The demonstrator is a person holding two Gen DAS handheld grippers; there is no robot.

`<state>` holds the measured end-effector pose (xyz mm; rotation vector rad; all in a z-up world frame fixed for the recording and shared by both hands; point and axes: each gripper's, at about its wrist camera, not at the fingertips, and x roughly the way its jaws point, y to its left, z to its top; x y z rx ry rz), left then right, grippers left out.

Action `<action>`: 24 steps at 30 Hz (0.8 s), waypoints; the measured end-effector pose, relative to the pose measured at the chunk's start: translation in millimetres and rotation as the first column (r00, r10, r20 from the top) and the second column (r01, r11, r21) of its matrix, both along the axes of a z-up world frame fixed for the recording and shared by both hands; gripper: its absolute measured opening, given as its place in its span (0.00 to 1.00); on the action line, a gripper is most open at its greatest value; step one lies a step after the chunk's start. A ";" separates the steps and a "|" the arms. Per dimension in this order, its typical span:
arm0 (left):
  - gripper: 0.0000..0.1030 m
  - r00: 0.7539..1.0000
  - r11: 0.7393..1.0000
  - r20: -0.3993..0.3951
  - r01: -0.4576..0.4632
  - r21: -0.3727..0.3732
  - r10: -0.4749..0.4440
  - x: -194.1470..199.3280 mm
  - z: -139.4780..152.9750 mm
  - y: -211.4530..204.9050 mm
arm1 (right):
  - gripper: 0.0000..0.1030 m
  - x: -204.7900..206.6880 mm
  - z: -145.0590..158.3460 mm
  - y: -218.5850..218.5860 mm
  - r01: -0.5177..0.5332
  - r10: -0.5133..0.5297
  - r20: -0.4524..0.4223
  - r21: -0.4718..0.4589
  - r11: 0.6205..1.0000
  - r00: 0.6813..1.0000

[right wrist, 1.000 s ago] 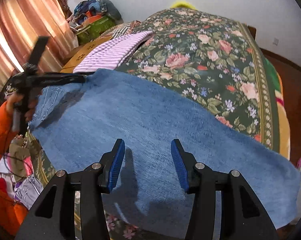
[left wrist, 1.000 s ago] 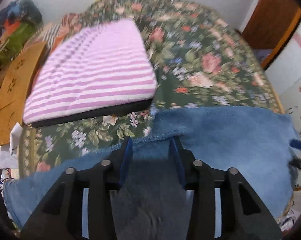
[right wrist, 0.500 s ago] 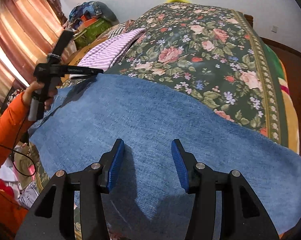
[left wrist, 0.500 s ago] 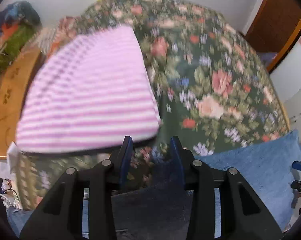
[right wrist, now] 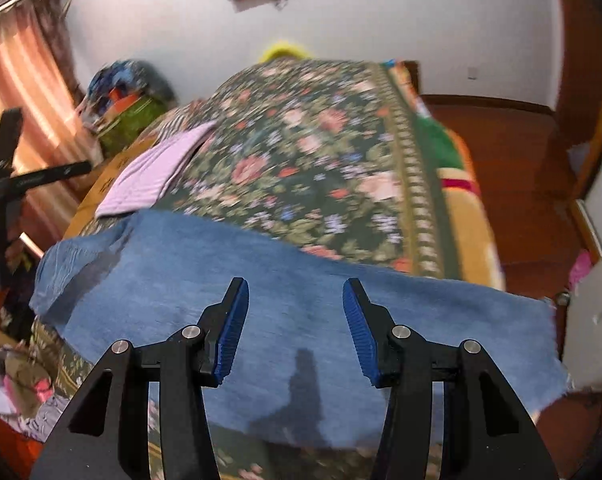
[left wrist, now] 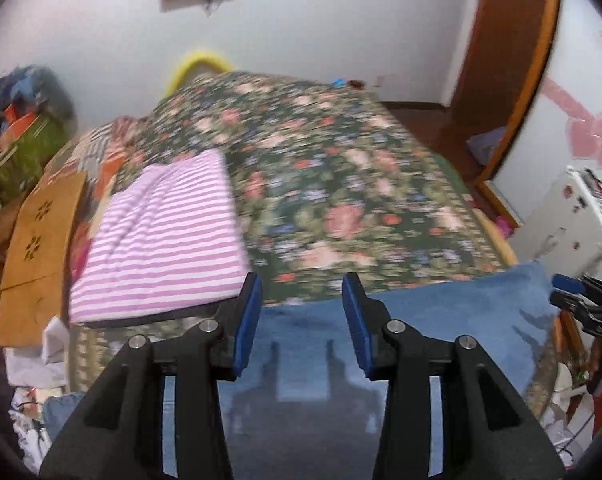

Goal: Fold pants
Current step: 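Move both grippers to the frayed hem end of the jeans, then grasp the frayed jeans hem with the right gripper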

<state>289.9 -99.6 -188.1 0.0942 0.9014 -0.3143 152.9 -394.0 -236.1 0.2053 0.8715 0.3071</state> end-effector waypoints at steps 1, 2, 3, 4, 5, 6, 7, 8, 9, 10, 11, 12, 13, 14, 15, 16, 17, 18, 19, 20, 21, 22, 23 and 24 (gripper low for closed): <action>0.51 1.000 1.000 0.012 0.015 -0.012 -0.015 -6.6 1.7 -12.2 | 0.47 -4.3 1.7 -7.0 0.019 -0.019 0.006 -0.002 1.000 1.000; 0.53 0.999 0.999 0.025 0.032 -0.023 -0.031 -12.7 2.8 -24.9 | 0.49 -9.6 3.5 -14.6 0.042 -0.042 0.014 -0.006 0.999 0.999; 0.54 0.998 0.998 0.034 0.047 -0.029 -0.046 -17.3 3.4 -35.6 | 0.50 -16.1 5.6 -23.2 0.070 -0.070 0.025 -0.010 0.997 0.997; 0.55 0.997 0.997 0.041 0.071 -0.037 -0.069 -22.1 3.3 -50.4 | 0.51 -21.1 7.0 -30.1 0.091 -0.090 0.033 -0.011 0.996 0.995; 0.55 0.995 0.995 0.042 0.091 -0.042 -0.089 -25.7 2.8 -62.6 | 0.51 -28.7 8.4 -40.9 0.119 -0.118 0.041 -0.009 0.993 0.992; 0.55 0.993 0.992 0.040 0.117 -0.051 -0.115 -28.7 1.6 -77.3 | 0.51 -32.7 8.8 -47.9 0.140 -0.139 0.043 -0.010 0.990 0.989; 0.55 0.990 0.988 0.035 0.141 -0.063 -0.139 -31.3 0.2 -91.6 | 0.52 -37.6 9.1 -56.1 0.163 -0.162 0.044 -0.013 0.987 0.986; 0.55 0.986 0.983 0.027 0.169 -0.076 -0.167 -33.8 -2.2 -108.7 | 0.52 -43.3 9.1 -64.4 0.187 -0.186 0.045 -0.018 0.982 0.981; 0.55 0.983 0.979 0.021 0.186 -0.082 -0.185 -35.3 -3.7 -119.0 | 0.52 -49.8 9.1 -73.5 0.214 -0.213 0.044 -0.022 0.977 0.976; 0.55 0.978 0.974 0.013 0.209 -0.090 -0.209 -36.9 -5.7 -133.1 | 0.52 -55.4 8.8 -80.6 0.233 -0.232 0.043 -0.025 0.972 0.972; 0.55 0.972 0.968 0.004 0.233 -0.097 -0.234 -38.2 -8.2 -148.9 | 0.52 -61.1 7.9 -88.8 0.254 -0.252 0.041 -0.027 0.967 0.967; 0.55 0.968 0.963 -0.001 0.249 -0.098 -0.251 -39.4 -10.1 -160.1 | 0.52 -67.4 6.5 -97.0 0.275 -0.273 0.038 -0.028 0.961 0.961; 0.56 0.963 0.959 -0.008 0.267 -0.100 -0.269 -40.5 -12.5 -172.7 | 0.53 -72.0 4.7 -103.5 0.291 -0.290 0.034 -0.028 0.956 0.956; 0.56 0.958 0.953 -0.015 0.285 -0.101 -0.288 -41.4 -15.5 -185.4 | 0.53 -76.0 2.3 -110.2 0.307 -0.307 0.028 -0.026 0.951 0.951; 0.57 0.952 0.948 -0.022 0.302 -0.103 -0.306 -42.5 -18.7 -198.3 | 0.53 -81.7 -0.9 -116.7 0.324 -0.323 0.019 -0.023 0.946 0.946; 0.59 0.946 0.943 -0.029 0.317 -0.103 -0.322 -43.3 -23.2 -211.3 | 0.53 -83.8 -4.1 -121.3 0.333 -0.333 0.010 -0.020 0.943 0.943; 0.61 0.942 0.939 -0.037 0.327 -0.103 -0.332 -43.3 -28.8 -223.1 | 0.53 -86.0 -8.6 -125.4 0.343 -0.343 -0.001 -0.018 0.939 0.939; 0.63 0.940 0.937 -0.045 0.333 -0.103 -0.339 -43.5 -34.0 -231.4 | 0.53 -86.9 -14.8 -128.9 0.349 -0.350 -0.016 -0.016 0.937 0.937; 0.63 0.937 0.936 -0.065 0.336 -0.100 -0.343 -43.4 -42.2 -242.1 | 0.53 -86.5 -20.3 -131.1 0.352 -0.352 -0.028 -0.014 0.936 0.935; 0.63 0.933 0.936 -0.094 0.337 -0.101 -0.346 -43.1 -51.1 -251.6 | 0.53 -84.8 -28.5 -133.5 0.356 -0.356 -0.047 -0.008 0.934 0.933; 0.63 0.930 0.936 -0.118 0.337 -0.103 -0.348 -43.2 -58.6 -257.9 | 0.53 -83.9 -34.7 -134.2 0.357 -0.356 -0.063 -0.003 0.934 0.932; 0.63 0.925 0.936 -0.149 0.337 -0.106 -0.350 -43.5 -68.8 -265.9 | 0.53 -81.1 -42.6 -135.1 0.357 -0.356 -0.082 0.003 0.934 0.931; 0.63 0.920 0.935 -0.172 0.337 -0.108 -0.352 -44.9 -76.5 -271.5 | 0.54 -79.8 -49.0 -135.6 0.357 -0.355 -0.098 0.008 0.934 0.930; 0.63 0.914 0.935 -0.199 0.339 -0.105 -0.354 -45.8 -86.0 -277.8 | 0.53 -78.1 -57.4 -136.2 0.358 -0.353 -0.119 0.022 0.934 0.928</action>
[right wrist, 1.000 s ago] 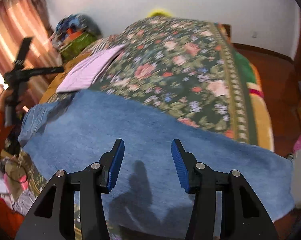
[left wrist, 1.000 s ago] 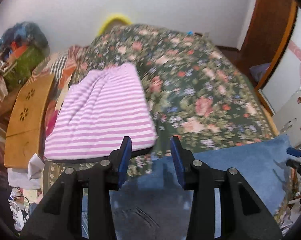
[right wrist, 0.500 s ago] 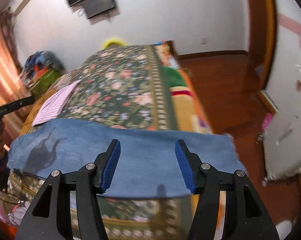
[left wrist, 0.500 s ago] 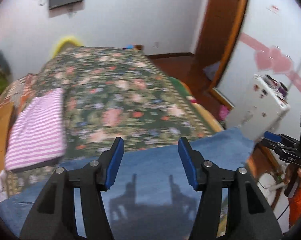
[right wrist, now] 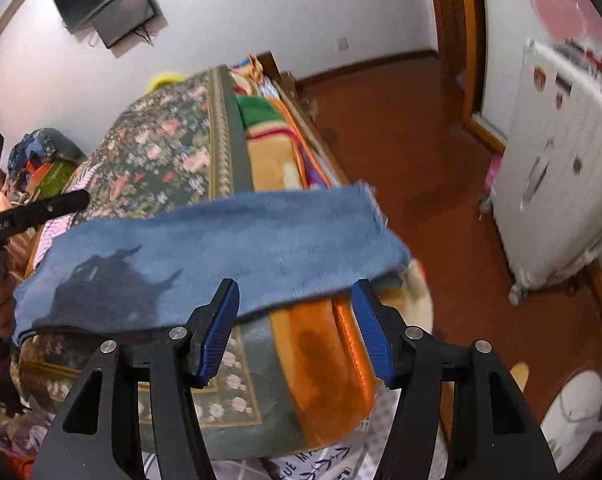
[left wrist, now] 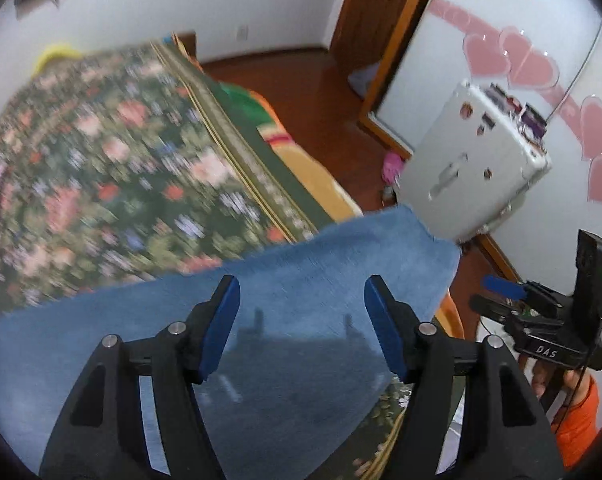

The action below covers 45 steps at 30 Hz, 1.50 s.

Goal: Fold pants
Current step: 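Grasp the frayed jeans hem with the right gripper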

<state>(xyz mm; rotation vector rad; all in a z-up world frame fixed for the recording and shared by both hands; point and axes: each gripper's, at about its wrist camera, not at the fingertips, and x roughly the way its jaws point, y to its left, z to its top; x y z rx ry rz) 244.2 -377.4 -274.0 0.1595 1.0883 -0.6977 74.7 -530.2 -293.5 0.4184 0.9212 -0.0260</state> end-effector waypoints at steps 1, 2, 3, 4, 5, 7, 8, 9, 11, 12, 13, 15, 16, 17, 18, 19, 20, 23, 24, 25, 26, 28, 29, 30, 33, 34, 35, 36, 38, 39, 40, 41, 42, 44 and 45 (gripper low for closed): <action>0.63 1.000 1.000 -0.022 0.005 0.015 -0.005 -1.4 -9.2 -5.5 | 0.53 1.0 -6.1 -0.5 -0.001 0.001 -0.011 0.019 1.000 1.000; 0.63 0.999 0.999 -0.051 0.013 0.032 -0.012 -3.0 -19.9 -12.0 | 0.53 3.6 -14.4 -1.6 -0.002 0.003 -0.025 0.047 0.999 1.000; 0.63 0.998 0.999 -0.069 0.018 0.041 -0.015 -4.2 -26.4 -16.3 | 0.53 3.9 -20.2 -3.0 0.001 0.001 -0.034 0.062 0.998 0.999; 0.63 0.995 0.998 -0.094 0.024 0.052 -0.019 -6.2 -35.8 -21.8 | 0.53 5.3 -26.2 -5.0 0.011 -0.007 -0.048 0.079 0.997 0.999; 0.63 0.994 0.998 -0.109 0.027 0.058 -0.021 -7.7 -41.8 -25.3 | 0.53 5.9 -32.2 -8.1 0.026 -0.019 -0.060 0.102 0.994 0.998; 0.63 0.991 0.997 -0.132 0.037 0.073 -0.027 -10.5 -51.5 -31.8 | 0.54 6.3 -40.4 -12.1 0.048 -0.037 -0.075 0.148 0.988 0.996; 0.63 0.990 0.996 -0.140 0.044 0.080 -0.033 -12.1 -55.4 -35.6 | 0.54 6.8 -44.1 -13.9 0.058 -0.045 -0.081 0.166 0.984 0.996; 0.63 0.989 0.995 -0.144 0.049 0.083 -0.036 -12.1 -57.8 -37.6 | 0.54 7.7 -47.4 -15.6 0.064 -0.049 -0.088 0.181 0.981 0.995; 0.63 0.987 0.994 -0.151 0.058 0.087 -0.045 -12.7 -60.3 -42.3 | 0.58 9.7 -52.7 -17.8 0.070 -0.051 -0.095 0.204 0.976 0.994; 0.63 0.985 0.994 -0.163 0.066 0.083 -0.051 -12.6 -62.6 -44.7 | 0.61 11.4 -54.2 -19.2 0.075 -0.057 -0.090 0.217 0.973 0.994; 0.64 0.984 0.994 -0.172 0.066 0.084 -0.051 -11.9 -65.8 -46.2 | 0.66 12.0 -55.0 -20.7 0.082 -0.064 -0.084 0.224 0.971 0.994; 0.64 0.986 0.993 -0.164 0.058 0.099 -0.042 -10.7 -72.1 -49.4 | 0.67 13.5 -54.8 -22.4 0.094 -0.079 -0.074 0.230 0.969 0.994; 0.64 0.987 0.992 -0.158 0.059 0.108 -0.041 -10.8 -74.1 -51.3 | 0.67 13.4 -54.6 -22.9 0.098 -0.084 -0.069 0.241 0.966 0.994; 0.64 0.988 0.991 -0.147 0.060 0.118 -0.042 -12.3 -74.7 -53.7 | 0.67 13.3 -54.1 -22.7 0.101 -0.086 -0.067 0.252 0.963 0.994; 0.66 0.990 0.989 -0.135 0.065 0.131 -0.047 -14.3 -75.3 -56.4 | 0.67 16.2 -53.7 -21.6 0.101 -0.086 -0.068 0.258 0.961 0.994; 0.70 0.991 0.987 -0.124 0.073 0.142 -0.055 -16.6 -75.8 -59.1 | 0.67 16.7 -53.6 -21.1 0.103 -0.088 -0.069 0.264 0.959 0.994; 0.71 0.991 0.985 -0.114 0.083 0.151 -0.066 -19.4 -76.2 -61.5 | 0.67 16.0 -52.7 -21.4 0.106 -0.091 -0.067 0.271 0.957 0.994; 0.75 0.991 0.978 -0.094 0.115 0.175 -0.099 -27.5 -77.8 -67.8 | 0.67 11.4 -47.0 -23.9 0.106 -0.096 -0.048 0.299 0.948 0.994; 0.75 0.990 0.978 -0.094 0.118 0.175 -0.102 -28.2 -78.2 -68.8 | 0.67 11.1 -45.8 -23.8 0.108 -0.099 -0.046 0.298 0.948 0.994; 0.76 0.990 0.978 -0.096 0.117 0.172 -0.102 -28.3 -78.8 -69.8 | 0.67 11.0 -45.4 -24.4 0.111 -0.103 -0.044 0.296 0.949 0.994; 0.76 0.990 0.979 -0.098 0.115 0.171 -0.099 -28.8 -79.1 -70.4 | 0.68 11.0 -45.9 -24.9 0.113 -0.105 -0.042 0.296 0.948 0.994; 0.77 0.990 0.979 -0.100 0.114 0.166 -0.098 -29.0 -79.8 -72.0 | 0.68 14.1 -51.8 -25.0 0.125 -0.112 -0.061 0.287 0.950 0.992; 0.78 0.990 0.979 -0.100 0.118 0.166 -0.103 -29.7 -80.2 -72.6 | 0.68 16.1 -55.5 -25.1 0.136 -0.120 -0.074 0.278 0.951 0.990; 0.78 0.989 0.978 -0.097 0.124 0.167 -0.109 -30.7 -80.3 -72.6 | 0.68 18.6 -59.5 -25.0 0.140 -0.122 -0.082 0.277 0.950 0.989; 0.79 0.989 0.978 -0.098 0.128 0.166 -0.112 -30.3 -81.2 -73.4 | 0.68 24.8 -66.3 -28.3 0.154 -0.134 -0.085 0.305 0.940 0.987; 0.79 0.989 0.978 -0.100 0.127 0.164 -0.112 -30.0 -81.3 -73.5 | 0.68 26.9 -66.3 -29.7 0.155 -0.138 -0.079 0.307 0.939 0.987; 0.79 0.989 0.979 -0.101 0.128 0.162 -0.112 -29.7 -81.5 -73.4 | 0.68 29.1 -66.0 -30.5 0.160 -0.145 -0.070 0.298 0.941 0.987; 0.79 0.988 0.979 -0.101 0.128 0.161 -0.113 -29.9 -82.0 -74.1 | 0.68 31.6 -66.0 -31.1 0.161 -0.149 -0.063 0.290 0.943 0.987; 0.79 0.988 0.979 -0.100 0.129 0.160 -0.114 -30.3 -82.7 -75.0 | 0.67 36.3 -67.8 -32.4 0.164 -0.155 -0.053 0.284 0.945 0.986; 0.79 0.988 0.979 -0.099 0.130 0.159 -0.115 -30.2 -82.6 -74.7 | 0.65 38.9 -68.9 -33.9 0.168 -0.160 -0.050 0.286 0.943 0.986; 0.79 0.988 0.979 -0.100 0.130 0.158 -0.115 -30.2 -82.6 -74.8 | 0.59 40.2 -69.7 -35.1 0.174 -0.168 -0.045 0.287 0.942 0.985; 0.79 0.988 0.979 -0.102 0.130 0.155 -0.115 -29.8 -82.3 -74.5 | 0.50 40.7 -69.7 -36.4 0.181 -0.178 -0.036 0.288 0.940 0.983; 0.79 0.988 0.980 -0.103 0.129 0.151 -0.115 -29.6 -82.0 -74.0 | 0.45 41.2 -69.1 -37.9 0.181 -0.182 -0.026 0.291 0.939 0.983; 0.79 0.988 0.982 -0.107 0.126 0.144 -0.111 -29.2 -80.8 -72.5 | 0.26 42.1 -66.6 -41.0 0.185 -0.187 -0.019 0.289 0.939 0.982; 0.79 0.988 0.983 -0.112 0.123 0.137 -0.108 -28.2 -79.9 -71.3 | 0.22 43.6 -64.5 -42.4 0.185 -0.188 -0.016 0.280 0.942 0.982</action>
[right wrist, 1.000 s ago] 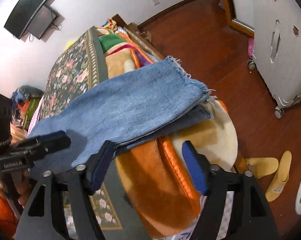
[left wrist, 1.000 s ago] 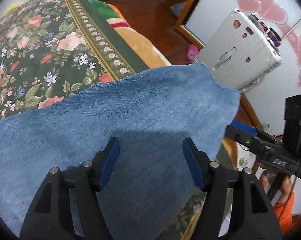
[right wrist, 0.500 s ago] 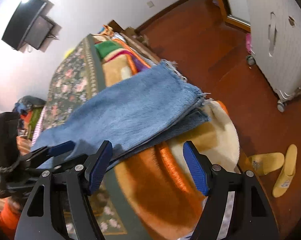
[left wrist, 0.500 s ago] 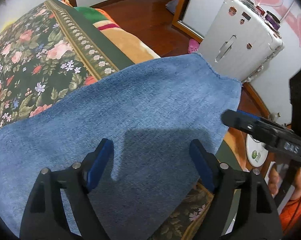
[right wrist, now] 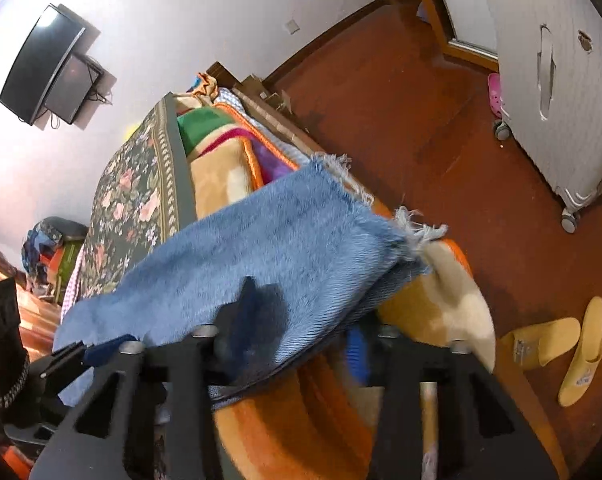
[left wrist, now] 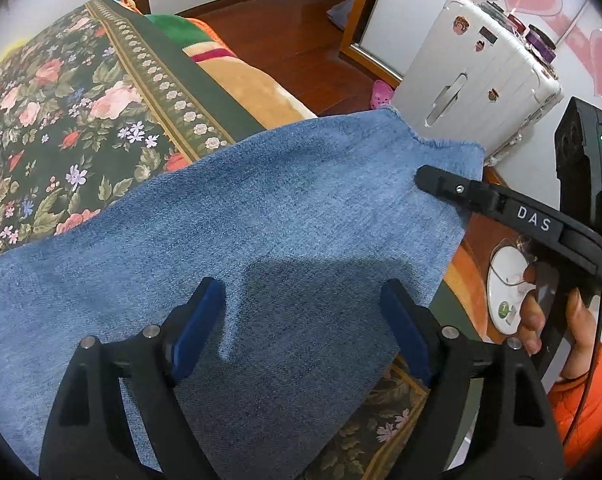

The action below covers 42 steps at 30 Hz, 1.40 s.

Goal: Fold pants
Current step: 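Grasp the frayed jeans hem with the right gripper, then lift the hem with the right gripper, fold it over the jeans, release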

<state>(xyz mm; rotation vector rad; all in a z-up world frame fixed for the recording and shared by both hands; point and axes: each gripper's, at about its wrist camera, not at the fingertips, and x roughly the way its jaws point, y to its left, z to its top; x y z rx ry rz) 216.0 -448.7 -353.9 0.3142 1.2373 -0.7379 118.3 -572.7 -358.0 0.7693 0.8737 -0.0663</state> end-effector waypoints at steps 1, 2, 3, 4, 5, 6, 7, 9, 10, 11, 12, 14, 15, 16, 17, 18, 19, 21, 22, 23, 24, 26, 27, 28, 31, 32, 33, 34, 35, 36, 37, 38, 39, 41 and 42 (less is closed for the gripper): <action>0.79 1.000 1.000 -0.002 -0.006 -0.003 0.006 0.3 1.1 0.8 | 0.17 0.2 2.8 -0.7 -0.002 0.002 0.003 -0.011 1.000 1.000; 0.79 1.000 1.000 -0.003 -0.013 -0.007 0.013 0.6 2.7 2.2 | 0.15 -1.0 7.3 -1.7 -0.006 0.006 0.015 -0.018 1.000 1.000; 0.79 1.000 1.000 -0.007 -0.016 -0.012 0.016 0.8 4.1 3.4 | 0.14 -1.0 10.8 -1.8 -0.011 0.012 0.024 -0.024 1.000 1.000; 0.79 1.000 1.000 -0.012 -0.022 -0.019 0.022 1.5 6.3 5.7 | 0.13 -1.4 14.7 -1.0 -0.017 0.018 0.033 -0.036 0.999 0.999; 0.79 0.999 0.999 -0.011 -0.032 -0.028 0.032 2.3 9.5 9.2 | 0.12 -2.7 21.5 0.6 -0.023 0.026 0.045 -0.054 0.998 0.999; 0.79 0.999 0.999 -0.005 -0.042 -0.034 0.042 3.1 13.2 12.8 | 0.11 -3.1 25.8 2.1 -0.026 0.030 0.055 -0.064 0.998 0.998; 0.79 0.999 0.998 0.002 -0.048 -0.038 0.048 3.8 16.8 15.4 | 0.10 -3.8 30.5 3.2 -0.029 0.034 0.067 -0.074 0.997 0.997; 0.79 0.998 0.997 0.029 -0.060 -0.053 0.062 4.7 28.7 24.8 | 0.10 -5.2 42.5 7.4 -0.028 0.038 0.098 -0.095 0.995 0.994; 0.79 0.997 0.996 0.044 -0.066 -0.060 0.069 4.8 35.0 29.4 | 0.10 -5.3 49.6 10.1 -0.033 0.045 0.111 -0.109 0.993 0.993; 0.79 0.995 0.995 0.060 -0.071 -0.069 0.076 4.1 41.5 33.6 | 0.09 -5.4 56.1 13.1 -0.036 0.051 0.123 -0.123 0.992 0.991; 0.79 0.993 0.994 0.079 -0.078 -0.081 0.085 4.7 50.4 40.3 | 0.09 -5.2 64.9 17.9 -0.042 0.062 0.140 -0.141 0.989 0.988; 0.79 0.988 0.990 0.108 -0.094 -0.109 0.106 6.4 67.9 55.5 | 0.08 -5.2 82.2 26.6 -0.059 0.088 0.175 -0.164 0.985 0.981; 0.79 0.985 0.987 0.122 -0.103 -0.125 0.119 7.4 77.2 64.4 | 0.08 -5.1 89.3 30.7 -0.064 0.098 0.192 -0.174 0.983 0.977; 0.79 0.981 0.983 0.140 -0.116 -0.140 0.135 8.3 87.1 74.4 | 0.08 -5.1 98.8 36.1 -0.073 0.113 0.212 -0.186 0.980 0.971; 0.79 0.974 0.979 0.164 -0.130 -0.154 0.155 9.0 97.4 85.3 | 0.07 -5.7 106.4 40.5 -0.079 0.124 0.229 -0.197 0.977 0.966; 0.79 0.969 0.977 0.181 -0.137 -0.164 0.166 9.6 104.8 93.5 | 0.07 -5.1 117.4 47.8 -0.092 0.145 0.252 -0.211 0.973 0.957; 0.79 0.962 0.973 0.203 -0.147 -0.176 0.182 9.8 114.2 104.9 | 0.07 -4.3 127.4 55.2 -0.104 0.164 0.272 -0.223 0.969 0.948; 0.79 0.947 0.965 0.238 -0.167 -0.202 0.214 9.3 131.6 128.2 | 0.06 -1.8 145.2 70.8 -0.135 0.209 0.306 -0.245 0.960 0.929; 0.79 0.943 0.961 0.247 -0.173 -0.214 0.224 9.2 137.8 138.8 | 0.06 0.2 154.7 80.4 -0.150 0.232 0.321 -0.260 0.954 0.918; 0.79 0.938 0.958 0.254 -0.179 -0.226 0.235 9.4 143.6 148.8 | 0.06 1.9 161.5 88.5 -0.162 0.250 0.333 -0.269 0.949 0.909; 0.79 0.931 0.952 0.264 -0.190 -0.242 0.253 9.3 151.7 163.9 | 0.06 4.6 170.0 98.9 -0.181 0.274 0.346 -0.278 0.943 0.897; 0.79 0.920 0.942 0.275 -0.209 -0.261 0.280 10.7 160.5 184.6 | 0.06 9.6 186.5 122.0 -0.218 0.325 0.367 -0.303 0.928 0.871; 0.79 0.913 0.938 0.281 -0.221 -0.267 0.295 11.1 164.8 196.9 | 0.06 11.0 192.1 131.7 -0.233 0.346 0.374 -0.314 0.920 0.860; 0.79 0.906 0.934 0.290 -0.233 -0.269 0.309 11.8 168.7 210.0 | 0.06 12.7 198.1 141.5 -0.249 0.367 0.382 -0.325 0.913 0.848; 0.79 0.883 0.926 0.320 -0.262 -0.271 0.344 9.4 177.1 248.2 | 0.06 18.5 215.5 176.1 -0.292 0.433 0.399 -0.367 0.883 0.808; 0.79 0.876 0.922 0.325 -0.272 -0.276 0.355 8.8 179.9 262.4 | 0.06 20.4 220.4 187.4 -0.306 0.452 0.404 -0.377 0.874 0.795; 0.79 0.871 0.918 0.328 -0.279 -0.281 0.365 8.5 182.3 276.1 | 0.06 22.4 224.4 201.6 -0.324 0.476 0.407 -0.388 0.863 0.780; 0.79 0.866 0.915 0.331 -0.286 -0.285 0.374 6.7 184.7 287.1 | 0.06 24.0 227.2 212.9 -0.339 0.494 0.407 -0.397 0.853 0.768; 0.79 0.860 0.912 0.337 -0.292 -0.289 0.383 4.9 187.9 298.0 | 0.06 25.2 229.4 224.9 -0.354 0.513 0.406 -0.406 0.842 0.756; 0.79 0.851 0.907 0.346 -0.302 -0.293 0.395 2.0 191.2 313.7 | 0.06 26.7 230.7 237.9 -0.375 0.536 0.402 -0.414 0.829 0.742; 0.79 0.843 0.904 0.354 -0.310 -0.295 0.405 -0.7 193.5 325.1 | 0.06 28.6 230.5 252.9 -0.399 0.559 0.396 -0.419 0.816 0.728; 0.79 0.835 0.900 0.362 -0.319 -0.297 0.415 -3.4 196.0 335.2 | 0.06 30.0 229.6 260.1 -0.416 0.575 0.392 -0.421 0.806 0.718; 0.79 0.825 0.896 0.370 -0.329 -0.298 0.427 -7.0 198.5 346.5 | 0.06 31.6 227.0 272.9 -0.443 0.601 0.381 -0.426 0.789 0.703; 0.79 0.808 0.888 0.383 -0.352 -0.296 0.448 -13.5 202.3 366.9 | 0.06 36.5 220.8 292.3 -0.489 0.640 0.361 -0.428 0.760 0.679; 0.79 0.797 0.882 0.389 -0.368 -0.294 0.462 -17.1 204.2 378.3 | 0.06 39.3 215.9 305.0 -0.516 0.663 0.346 -0.430 0.741 0.664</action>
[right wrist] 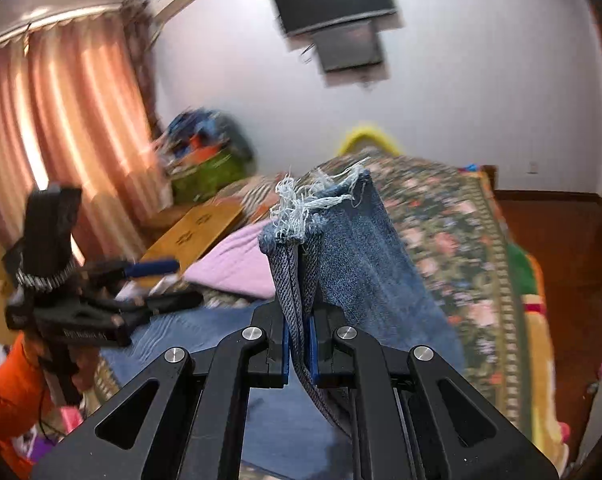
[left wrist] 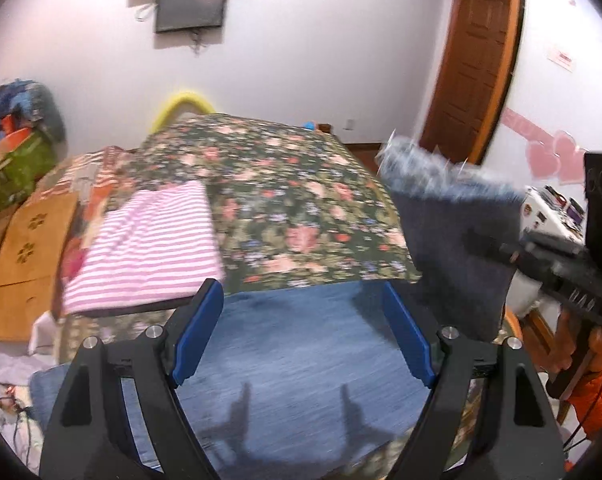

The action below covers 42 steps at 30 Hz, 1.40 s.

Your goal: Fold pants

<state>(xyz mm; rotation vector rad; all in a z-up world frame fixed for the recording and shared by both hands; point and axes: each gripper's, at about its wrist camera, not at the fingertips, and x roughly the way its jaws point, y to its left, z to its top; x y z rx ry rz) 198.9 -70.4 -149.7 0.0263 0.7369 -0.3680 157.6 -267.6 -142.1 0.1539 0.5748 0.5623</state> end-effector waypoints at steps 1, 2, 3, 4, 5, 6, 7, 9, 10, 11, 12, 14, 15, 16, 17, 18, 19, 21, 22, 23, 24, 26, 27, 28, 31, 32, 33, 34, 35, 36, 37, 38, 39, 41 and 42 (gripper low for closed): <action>0.79 1.000 1.000 0.002 -0.011 0.000 0.011 -1.1 1.2 7.0 | 0.06 0.9 -4.1 6.8 -0.019 0.019 -0.009 -0.009 1.000 1.000; 0.79 1.000 1.000 0.004 -0.023 -0.002 0.023 -4.0 2.4 15.5 | 0.06 -1.2 -11.8 14.6 -0.042 0.041 -0.020 -0.018 0.999 0.999; 0.80 1.000 1.000 0.004 -0.030 -0.005 0.030 -5.3 2.3 20.3 | 0.06 -1.7 -21.2 21.8 -0.068 0.067 -0.039 -0.026 0.997 0.997; 0.81 0.999 0.999 0.004 -0.038 -0.008 0.038 -7.8 3.1 27.3 | 0.06 -1.2 -29.0 27.5 -0.088 0.086 -0.057 -0.030 0.996 0.995; 0.82 0.999 0.999 0.005 -0.047 -0.007 0.047 -9.7 2.7 32.5 | 0.06 0.0 -37.3 35.2 -0.110 0.107 -0.079 -0.032 0.993 0.991; 0.83 0.999 0.999 0.008 -0.053 -0.004 0.053 -10.1 1.8 35.4 | 0.06 1.9 -47.0 43.9 -0.134 0.130 -0.107 -0.038 0.990 0.986; 0.83 0.998 0.998 0.011 -0.060 0.001 0.059 -10.3 0.2 38.2 | 0.06 2.4 -54.9 51.7 -0.151 0.145 -0.126 -0.045 0.987 0.981; 0.83 0.998 0.998 0.005 -0.067 0.006 0.067 -9.4 -3.7 40.6 | 0.06 3.8 -72.8 65.3 -0.189 0.175 -0.173 -0.064 0.980 0.969; 0.83 0.998 0.998 -0.003 -0.067 0.004 0.067 -9.0 -6.5 40.9 | 0.06 4.9 -81.8 70.3 -0.203 0.186 -0.194 -0.071 0.977 0.963; 0.83 0.998 0.998 -0.013 -0.066 0.000 0.066 -7.7 -9.5 40.6 | 0.07 4.2 -87.4 75.2 -0.213 0.193 -0.212 -0.073 0.974 0.958; 0.83 0.998 0.998 -0.020 -0.066 -0.002 0.066 -6.4 -12.1 38.7 | 0.07 5.0 -95.5 79.1 -0.222 0.199 -0.237 -0.072 0.972 0.951; 0.83 0.997 0.998 -0.039 -0.065 -0.012 0.064 -2.0 -18.4 34.1 | 0.08 7.4 -103.5 81.8 -0.231 0.206 -0.266 -0.067 0.971 0.942; 0.83 0.997 0.998 -0.046 -0.063 -0.015 0.062 -0.2 -20.9 31.9 | 0.10 6.0 -107.1 82.5 -0.237 0.210 -0.275 -0.069 0.969 0.938; 0.83 0.997 0.998 -0.053 -0.061 -0.018 0.060 1.5 -23.0 28.7 | 0.11 4.6 -107.8 83.4 -0.243 0.216 -0.283 -0.066 0.968 0.935; 0.83 0.997 0.998 -0.058 -0.057 -0.019 0.056 3.3 -25.0 25.4 | 0.12 5.2 -110.6 83.4 -0.251 0.221 -0.300 -0.063 0.966 0.928; 0.83 0.997 0.998 -0.061 -0.053 -0.019 0.051 4.0 -26.2 22.3 | 0.13 3.0 -110.0 84.6 -0.257 0.226 -0.308 -0.063 0.964 0.924; 0.83 0.997 0.999 -0.064 -0.048 -0.016 0.047 5.4 -27.2 19.1 | 0.15 2.4 -110.7 85.2 -0.263 0.231 -0.316 -0.060 0.963 0.920; 0.83 0.997 0.999 -0.062 -0.038 -0.011 0.037 7.5 -27.4 12.6 | 0.20 -1.0 -106.6 84.3 -0.279 0.248 -0.341 -0.044 0.959 0.907; 0.83 0.998 0.999 -0.058 -0.034 -0.005 0.033 8.3 -27.3 9.3 | 0.22 -3.4 -104.3 82.9 -0.282 0.253 -0.349 -0.033 0.959 0.902; 0.83 0.998 1.000 -0.055 -0.030 0.001 0.030 8.6 -27.0 6.2 | 0.24 -4.4 -102.0 81.2 -0.284 0.258 -0.356 -0.024 0.958 0.898; 0.83 0.998 1.000 -0.052 -0.025 0.003 0.026 9.2 -27.1 3.0 | 0.25 -6.2 -98.5 77.9 -0.289 0.266 -0.357 -0.010 0.957 0.895; 0.83 0.998 1.000 -0.056 -0.013 -0.001 0.013 11.3 -28.0 -3.1 | 0.30 -10.7 -90.6 68.8 -0.283 0.265 -0.342 -0.005 0.959 0.902; 0.83 0.998 1.000 -0.060 -0.008 -0.005 0.008 12.4 -29.7 -6.6 | 0.31 -13.0 -85.6 61.2 -0.276 0.258 -0.327 -0.008 0.961 0.909; 0.83 0.998 1.000 -0.064 -0.004 -0.008 0.003 13.5 -32.0 -10.2 | 0.32 -14.5 -81.8 54.1 -0.267 0.250 -0.314 -0.011 0.964 0.916; 0.82 0.998 1.000 -0.066 0.009 0.001 -0.009 15.6 -41.6 -23.5 | 0.35 -17.0 -73.4 23.4 -0.201 0.186 -0.279 -0.025 0.979 0.942; 0.79 0.997 1.000 -0.078 0.022 0.000 -0.022 16.1 -46.0 -29.0 | 0.35 -16.1 -73.6 14.3 -0.177 0.160 -0.274 -0.036 0.984 0.948; 0.71 0.994 0.999 -0.101 0.045 -0.013 -0.046 17.3 -53.2 -36.8 | 0.35 -13.4 -76.1 3.7 -0.137 0.117 -0.270 -0.058 0.989 0.956; 0.67 0.991 0.998 -0.121 0.061 -0.020 -0.063 18.4 -58.7 -42.8 | 0.35 -10.9 -79.3 -4.5 -0.103 0.078 -0.270 -0.079 0.991 0.960; 0.65 0.986 0.996 -0.146 0.081 -0.032 -0.085 20.0 -66.4 -50.6 | 0.35 -8.3 -84.3 -12.7 -0.070 0.040 -0.277 -0.100 0.993 0.960; 0.62 0.982 0.995 -0.163 0.093 -0.038 -0.099 22.1 -73.1 -57.2 | 0.35 -5.4 -91.1 -20.7 -0.041 0.007 -0.290 -0.112 0.993 0.957; 0.59 0.978 0.994 -0.177 0.101 -0.034 -0.106 24.8 -80.2 -63.2 | 0.35 -3.3 -98.9 -27.4 -0.018 -0.020 -0.306 -0.121 0.992 0.952; 0.57 0.977 0.995 -0.187 0.101 -0.023 -0.104 27.0 -85.5 -67.0 | 0.35 -2.4 -104.3 -31.7 -0.006 -0.035 -0.318 -0.128 0.992 0.947; 0.55 0.974 0.995 -0.203 0.098 0.002 -0.095 32.2 -94.5 -72.9 | 0.35 -2.3 -112.3 -35.5 0.003 -0.050 -0.334 -0.140 0.990 0.941; 0.55 0.970 0.996 -0.228 0.089 0.029 -0.080 41.4 -107.3 -77.0 | 0.35 -1.5 -126.0 -40.0 0.000 -0.052 -0.363 -0.143 0.990 0.930; 0.55 0.965 0.996 -0.251 0.084 0.042 -0.071 47.6 -115.3 -77.5 | 0.35 -3.7 -131.4 -41.9 0.000 -0.050 -0.374 -0.133 0.991 0.926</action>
